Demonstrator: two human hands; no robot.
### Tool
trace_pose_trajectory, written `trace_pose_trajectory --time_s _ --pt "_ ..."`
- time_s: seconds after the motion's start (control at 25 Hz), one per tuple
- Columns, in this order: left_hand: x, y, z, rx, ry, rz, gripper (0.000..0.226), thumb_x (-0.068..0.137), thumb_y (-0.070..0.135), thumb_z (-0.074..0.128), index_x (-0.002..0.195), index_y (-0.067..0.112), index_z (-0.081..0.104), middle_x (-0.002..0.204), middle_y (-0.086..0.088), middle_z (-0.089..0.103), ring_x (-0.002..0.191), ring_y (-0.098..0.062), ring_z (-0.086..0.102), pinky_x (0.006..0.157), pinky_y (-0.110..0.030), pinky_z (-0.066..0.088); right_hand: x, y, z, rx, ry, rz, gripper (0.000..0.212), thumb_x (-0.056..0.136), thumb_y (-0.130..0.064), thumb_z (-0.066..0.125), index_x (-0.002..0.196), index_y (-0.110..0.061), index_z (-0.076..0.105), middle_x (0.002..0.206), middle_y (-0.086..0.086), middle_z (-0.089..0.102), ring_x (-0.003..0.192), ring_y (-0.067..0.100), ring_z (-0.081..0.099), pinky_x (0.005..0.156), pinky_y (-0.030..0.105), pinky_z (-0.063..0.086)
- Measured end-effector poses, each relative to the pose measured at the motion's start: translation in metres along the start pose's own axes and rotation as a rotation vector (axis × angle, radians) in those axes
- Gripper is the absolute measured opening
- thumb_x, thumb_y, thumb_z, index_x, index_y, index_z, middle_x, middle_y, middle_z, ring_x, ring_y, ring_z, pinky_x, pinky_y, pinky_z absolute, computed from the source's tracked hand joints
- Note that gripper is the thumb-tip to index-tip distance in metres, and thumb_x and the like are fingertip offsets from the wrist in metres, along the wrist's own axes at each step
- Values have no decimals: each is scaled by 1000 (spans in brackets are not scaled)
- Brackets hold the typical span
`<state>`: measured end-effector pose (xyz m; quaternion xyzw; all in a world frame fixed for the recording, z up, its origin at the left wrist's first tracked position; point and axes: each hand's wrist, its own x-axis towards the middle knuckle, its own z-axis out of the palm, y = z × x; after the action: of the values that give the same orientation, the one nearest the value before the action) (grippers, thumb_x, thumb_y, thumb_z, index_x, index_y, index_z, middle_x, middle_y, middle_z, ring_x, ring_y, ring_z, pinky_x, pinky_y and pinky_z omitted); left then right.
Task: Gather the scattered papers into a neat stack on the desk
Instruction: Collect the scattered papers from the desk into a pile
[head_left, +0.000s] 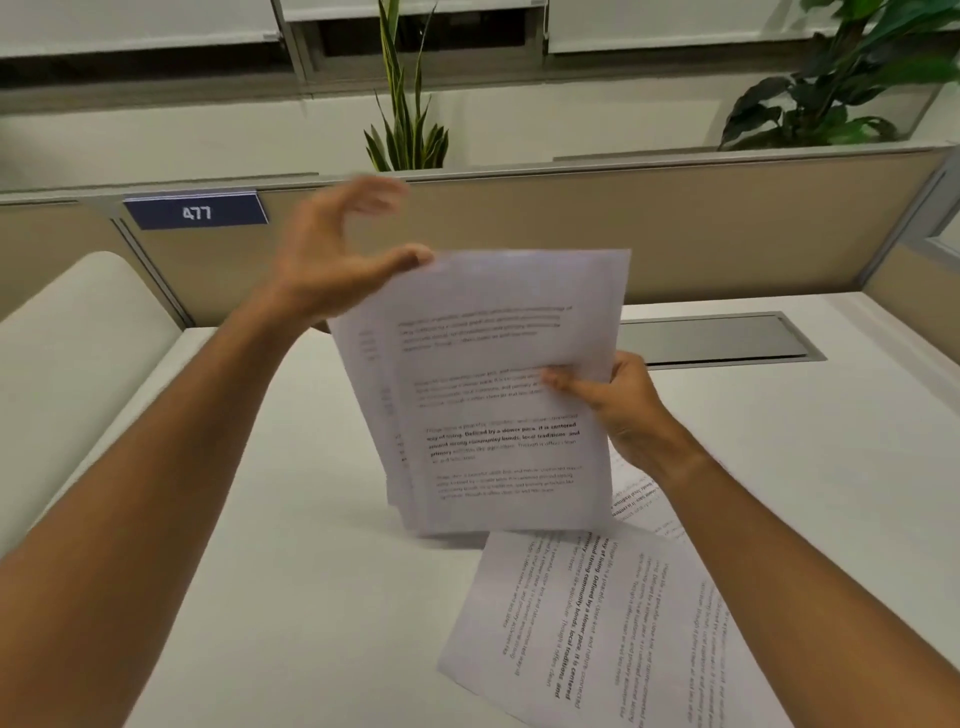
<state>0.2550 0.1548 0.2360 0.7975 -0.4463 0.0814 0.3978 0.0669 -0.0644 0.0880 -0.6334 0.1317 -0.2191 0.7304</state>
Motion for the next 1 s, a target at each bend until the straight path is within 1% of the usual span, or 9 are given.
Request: trace_pose_trajectory --time_s 0.08,0.2,0.28,0.36,0.48,0.6,0.72,0.88,1.0 --pt "-16 -11 -6 -202 200 -130 88 66 61 74 140 29 39 133 -2 51 122 -15 50 100 -33 41 3 -15 -2 80 46 -61 39 73 -15 84 106 1 71 105 15 76 96 35 72 75 40 60" --pt "-43 -17 9 -417 61 -298 106 59 57 77 147 27 25 139 -9 47 123 -24 53 97 -41 48 8 -38 -4 169 70 -130 35 75 -10 81 107 0 71 106 13 76 97 32 72 77 38 59" --pt "-46 -13 16 -535 -3 -265 93 63 47 79 141 22 35 130 -8 59 114 -23 63 90 -42 55 10 -52 -4 195 50 -171 33 77 -7 79 109 -2 71 108 12 75 98 29 72 79 38 58" --pt "-47 -5 22 -659 4 -204 69 74 33 78 133 15 46 120 -1 69 106 -20 69 83 -40 59 10 -61 -3 202 26 -190 34 78 -6 79 110 -4 70 109 13 75 100 29 71 79 38 58" --pt "-52 8 41 -764 2 -180 45 91 14 63 133 13 46 122 -3 68 105 -23 69 78 -39 60 5 -62 3 89 27 -213 36 78 -8 79 112 -1 68 107 14 75 98 32 72 78 41 59" --pt "-61 13 57 -732 10 -186 42 93 12 60 132 16 47 125 -6 65 108 -25 68 80 -40 60 -1 -57 6 -23 39 -245 38 75 -10 82 110 -4 69 104 10 76 96 29 73 77 38 59" --pt "-72 6 65 -736 44 -191 41 90 16 64 129 19 49 124 -3 65 109 -20 67 82 -35 59 -11 -50 -3 -58 61 -226 43 68 -20 86 108 -10 72 104 6 77 96 26 73 77 34 60" --pt "-104 -5 98 -712 -28 -301 33 93 17 59 124 16 49 125 -7 63 112 -19 63 93 -42 55 -33 -8 -15 -122 82 -57 38 75 -14 82 111 -11 69 107 8 75 98 27 71 83 44 60" --pt "-114 -3 114 -631 -40 -345 25 97 15 54 122 17 56 118 0 67 105 -14 66 89 -38 57 -47 9 -19 -201 118 30 27 82 -13 76 107 -20 69 106 5 73 96 26 70 80 46 61"
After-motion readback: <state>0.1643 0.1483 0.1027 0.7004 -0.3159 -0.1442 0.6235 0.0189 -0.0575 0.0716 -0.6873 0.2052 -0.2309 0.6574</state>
